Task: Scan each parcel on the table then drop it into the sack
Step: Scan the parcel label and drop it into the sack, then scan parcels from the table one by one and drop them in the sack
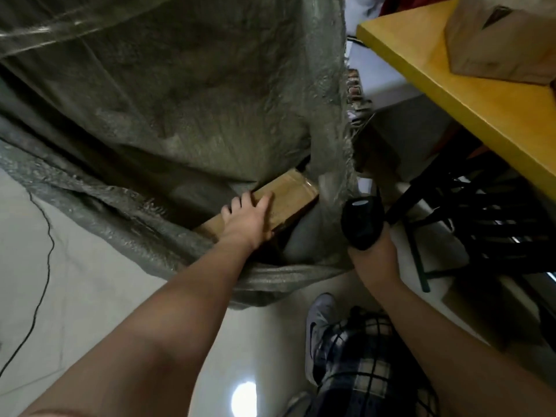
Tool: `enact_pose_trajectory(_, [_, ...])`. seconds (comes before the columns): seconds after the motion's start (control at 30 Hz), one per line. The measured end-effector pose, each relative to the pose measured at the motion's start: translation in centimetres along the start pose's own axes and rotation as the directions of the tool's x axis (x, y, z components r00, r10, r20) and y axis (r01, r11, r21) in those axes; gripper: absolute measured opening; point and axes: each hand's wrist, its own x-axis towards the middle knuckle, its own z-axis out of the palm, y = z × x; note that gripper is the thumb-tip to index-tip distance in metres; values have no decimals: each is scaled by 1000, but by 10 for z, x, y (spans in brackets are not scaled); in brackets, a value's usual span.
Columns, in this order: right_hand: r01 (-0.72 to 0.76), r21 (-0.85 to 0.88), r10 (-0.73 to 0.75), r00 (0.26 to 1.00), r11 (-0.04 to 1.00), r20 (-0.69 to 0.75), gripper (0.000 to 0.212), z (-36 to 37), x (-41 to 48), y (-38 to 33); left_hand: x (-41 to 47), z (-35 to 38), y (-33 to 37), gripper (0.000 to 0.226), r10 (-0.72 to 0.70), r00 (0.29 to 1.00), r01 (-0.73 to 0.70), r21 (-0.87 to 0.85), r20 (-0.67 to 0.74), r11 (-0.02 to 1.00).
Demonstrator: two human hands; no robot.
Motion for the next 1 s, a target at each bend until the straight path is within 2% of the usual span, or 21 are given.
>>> enact_pose_trajectory(0.07, [17,-62,-14,999,998,48,53,-3,-1,7,1,3,5,86,-13,998,10,40,57,999])
enact_pose_trajectory(0.13, [5,-55,0,996,998,91,53,-7,-4,5,-4,-3,14,73,38,998,-41,64,52,997])
enact_pose_trajectory(0.23, [67,-75,-59,993,995,102,51,-20,-13,-9,-26,-19,33,56,182,981,-176,83,-71,981])
enact_pose_trajectory(0.3, [115,-47,-111,991,992,79,54,-32,-21,-23,-44,-30,47,52,245,956,-238,62,-159,969])
enact_pose_trajectory(0.37, [143,-2,-143,990,990,22,57,-48,-32,-37,-61,-45,61,51,288,928,-288,33,-237,957])
enact_pose_trajectory(0.53, [236,76,-221,960,969,-169,43,-106,-82,-62,-106,-89,101,48,388,840,-424,-14,-380,905])
enact_pose_trajectory(0.73, [357,187,-257,874,915,-413,38,-186,-175,-72,-168,-143,159,45,503,667,-628,-51,-549,777])
enact_pose_trajectory(0.87, [364,238,-183,814,900,-551,34,-239,-221,-68,-204,-158,208,43,593,559,-755,-59,-580,653])
enact_pose_trajectory(1.0, [375,250,-123,736,893,-665,34,-284,-253,-66,-228,-161,262,48,705,467,-864,-104,-534,493])
